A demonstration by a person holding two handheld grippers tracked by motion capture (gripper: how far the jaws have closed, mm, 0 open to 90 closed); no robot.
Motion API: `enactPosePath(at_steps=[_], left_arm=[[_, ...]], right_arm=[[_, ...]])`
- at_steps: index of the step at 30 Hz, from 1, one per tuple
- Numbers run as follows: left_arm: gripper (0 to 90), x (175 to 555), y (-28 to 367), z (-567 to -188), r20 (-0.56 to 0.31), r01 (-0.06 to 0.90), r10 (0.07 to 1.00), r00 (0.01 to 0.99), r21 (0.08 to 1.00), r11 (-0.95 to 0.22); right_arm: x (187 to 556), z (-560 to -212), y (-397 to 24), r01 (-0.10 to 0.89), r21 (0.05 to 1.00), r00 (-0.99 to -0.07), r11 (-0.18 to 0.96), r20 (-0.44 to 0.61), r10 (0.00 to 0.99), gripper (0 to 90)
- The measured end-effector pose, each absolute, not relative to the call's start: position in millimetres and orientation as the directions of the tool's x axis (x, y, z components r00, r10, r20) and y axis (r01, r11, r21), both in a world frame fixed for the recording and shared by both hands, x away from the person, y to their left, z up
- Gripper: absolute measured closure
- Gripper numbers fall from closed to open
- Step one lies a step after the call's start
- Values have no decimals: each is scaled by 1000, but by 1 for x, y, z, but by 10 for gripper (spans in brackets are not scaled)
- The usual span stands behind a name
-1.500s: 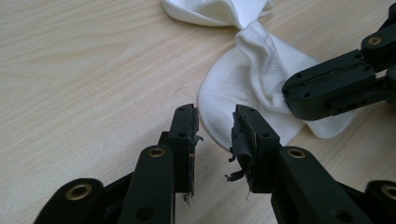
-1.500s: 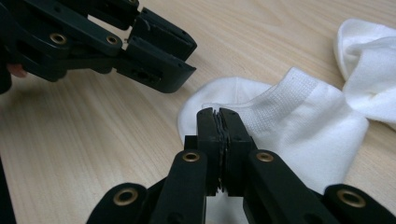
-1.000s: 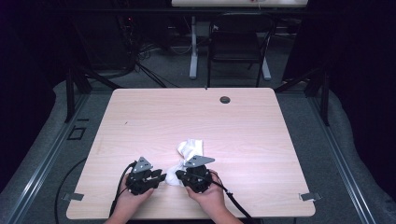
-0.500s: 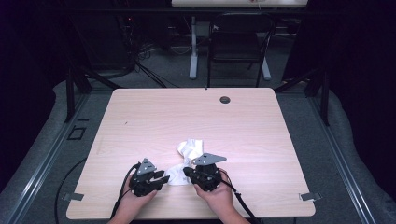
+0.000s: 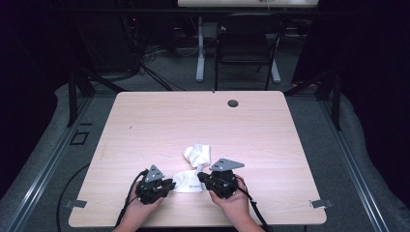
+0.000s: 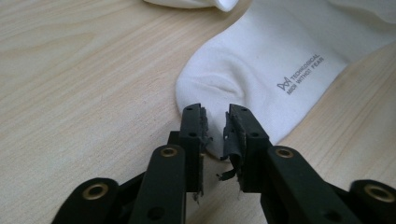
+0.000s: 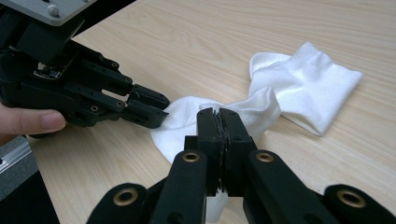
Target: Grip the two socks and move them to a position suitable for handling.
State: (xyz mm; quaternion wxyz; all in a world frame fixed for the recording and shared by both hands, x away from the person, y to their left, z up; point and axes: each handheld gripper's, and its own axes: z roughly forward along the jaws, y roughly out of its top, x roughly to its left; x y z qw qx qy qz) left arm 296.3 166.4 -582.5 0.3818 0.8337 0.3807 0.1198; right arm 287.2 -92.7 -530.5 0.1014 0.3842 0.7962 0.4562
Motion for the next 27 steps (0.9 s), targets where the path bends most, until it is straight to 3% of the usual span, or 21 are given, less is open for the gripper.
enactPosePath(at_steps=[9, 27], left_arm=[[874, 296, 166, -582, -108, 548, 720, 686, 727, -414], [883, 294, 167, -580, -139, 564, 716, 684, 722, -400]], right_arm=[[285, -530, -109, 523, 805, -664, 278, 181, 725, 886], [279, -538, -139, 550, 775, -635, 311, 147, 758, 885]])
